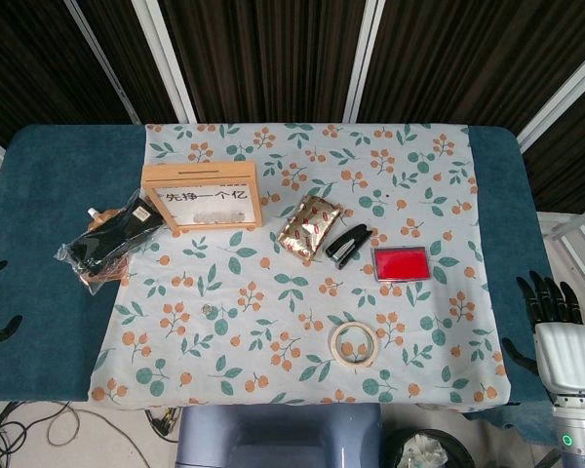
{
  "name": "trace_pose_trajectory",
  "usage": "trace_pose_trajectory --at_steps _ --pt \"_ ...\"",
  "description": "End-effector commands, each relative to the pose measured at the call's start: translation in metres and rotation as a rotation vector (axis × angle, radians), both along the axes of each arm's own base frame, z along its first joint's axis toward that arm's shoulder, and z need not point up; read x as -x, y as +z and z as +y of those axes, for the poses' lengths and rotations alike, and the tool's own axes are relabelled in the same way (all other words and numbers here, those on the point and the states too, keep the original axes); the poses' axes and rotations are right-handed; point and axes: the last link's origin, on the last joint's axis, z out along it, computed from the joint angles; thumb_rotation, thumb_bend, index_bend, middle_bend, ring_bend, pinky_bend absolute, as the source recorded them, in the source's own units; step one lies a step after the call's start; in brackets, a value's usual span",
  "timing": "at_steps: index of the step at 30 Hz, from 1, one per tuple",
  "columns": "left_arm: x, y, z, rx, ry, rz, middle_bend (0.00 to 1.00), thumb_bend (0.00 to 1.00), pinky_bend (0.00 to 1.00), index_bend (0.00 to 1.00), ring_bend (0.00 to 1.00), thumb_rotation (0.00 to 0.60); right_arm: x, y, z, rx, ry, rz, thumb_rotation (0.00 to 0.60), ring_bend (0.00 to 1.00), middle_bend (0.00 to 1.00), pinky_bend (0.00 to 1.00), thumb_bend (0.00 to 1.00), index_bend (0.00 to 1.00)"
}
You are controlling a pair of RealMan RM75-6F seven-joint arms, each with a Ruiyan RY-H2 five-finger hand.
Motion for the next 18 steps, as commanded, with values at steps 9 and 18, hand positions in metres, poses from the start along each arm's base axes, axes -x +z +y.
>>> trace_pose_trajectory --at_steps 9,18 --pt "-0.0021 0.0016 -0.0017 -0.009 -0.004 0.013 0.0 0.18 0.0 0.16 0.0 0.6 -0.0003 0.0023 0.0007 0.012 -0.003 -0.001 0.6 0.0 0.0 0.0 0.3 0.0" --pt "-0.0019 -0.0038 -0.0006 0.013 0.011 0.014 0.0 0.18 0.0 0.16 0.0 0.6 -0.0002 0.0035 0.0009 0.018 -0.013 -0.001 0.6 0.0 0.0 0.0 0.3 0.0"
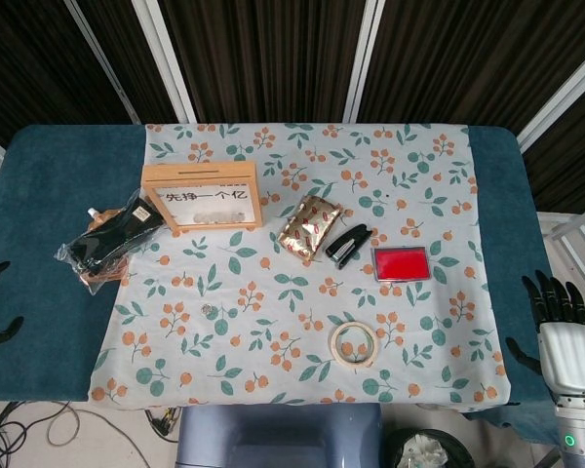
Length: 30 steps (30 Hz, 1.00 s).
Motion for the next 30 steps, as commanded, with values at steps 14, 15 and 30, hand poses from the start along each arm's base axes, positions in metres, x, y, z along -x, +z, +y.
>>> trace_pose_trajectory --at_steps 14,15,30 --pt "-0.04 -0.008 0.038 0.117 -0.132 0.051 0.0 0.07 0.0 0.16 0.0 0.6 0.002 0.009 0.0 0.037 -0.034 -0.01 0.6 0.0 0.0 0.0 0.3 0.0" --pt "-0.048 -0.009 0.045 0.129 -0.148 0.057 0.0 0.07 0.0 0.16 0.0 0.6 0.002 0.009 0.0 0.036 -0.035 -0.011 0.6 0.0 0.0 0.0 0.3 0.0" --pt "-0.141 -0.088 0.112 0.423 -0.22 0.033 0.0 0.14 0.0 0.23 0.0 0.6 0.003 0.005 -0.002 0.026 -0.046 -0.007 0.6 0.0 0.0 0.0 0.3 0.0"
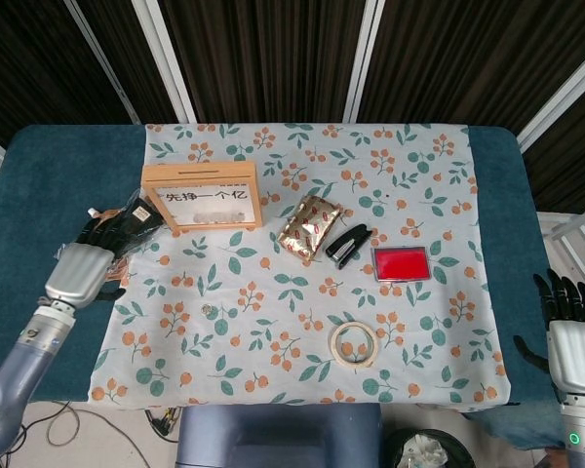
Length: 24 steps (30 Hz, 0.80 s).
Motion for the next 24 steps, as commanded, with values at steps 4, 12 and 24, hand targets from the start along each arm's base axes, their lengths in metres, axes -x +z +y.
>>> trace_pose_trajectory --at_steps 4,12,24 --pt "-0.036 -0.041 0.011 0.076 -0.038 -0.015 0.0 0.14 0.0 0.26 0.0 0.6 0.001 0.0 0.0 0.002 -0.004 0.0 0.6 0.0 0.0 0.0 0.3 0.0" --pt "-0.052 -0.075 0.015 0.143 -0.022 -0.004 0.0 0.14 0.0 0.28 0.0 0.6 0.002 0.001 -0.001 0.005 -0.006 -0.002 0.6 0.0 0.0 0.0 0.3 0.0" --pt "-0.05 -0.105 0.018 0.201 0.022 0.041 0.0 0.14 0.0 0.31 0.0 0.6 0.003 0.003 -0.001 0.016 -0.013 -0.003 0.6 0.0 0.0 0.0 0.3 0.0"
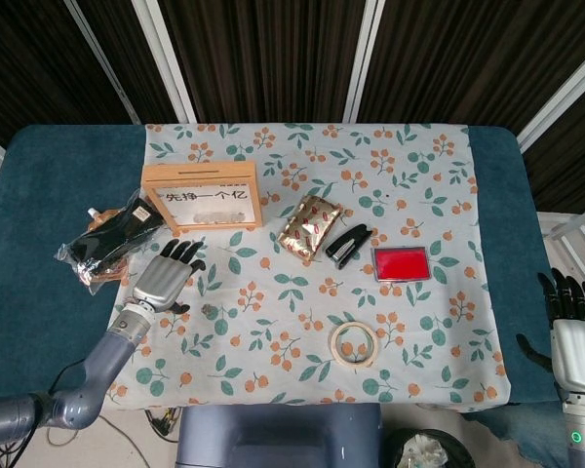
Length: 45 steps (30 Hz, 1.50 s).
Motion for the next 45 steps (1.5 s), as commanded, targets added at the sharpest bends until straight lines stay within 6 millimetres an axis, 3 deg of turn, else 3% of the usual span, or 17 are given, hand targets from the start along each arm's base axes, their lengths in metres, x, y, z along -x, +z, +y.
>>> trace_pose_trajectory --at_steps 1,45 --pt "-0.001 -0.006 0.001 0.007 -0.003 0.008 0.0 0.14 0.0 0.31 0.0 0.6 0.0 0.0 0.0 0.001 -0.001 0.0 0.6 0.0 0.0 0.0 0.3 0.0" --pt "-0.011 -0.041 0.001 0.014 -0.063 0.076 0.0 0.11 0.0 0.33 0.0 0.6 0.003 0.004 -0.001 0.009 -0.008 -0.001 0.6 0.0 0.0 0.0 0.3 0.0"
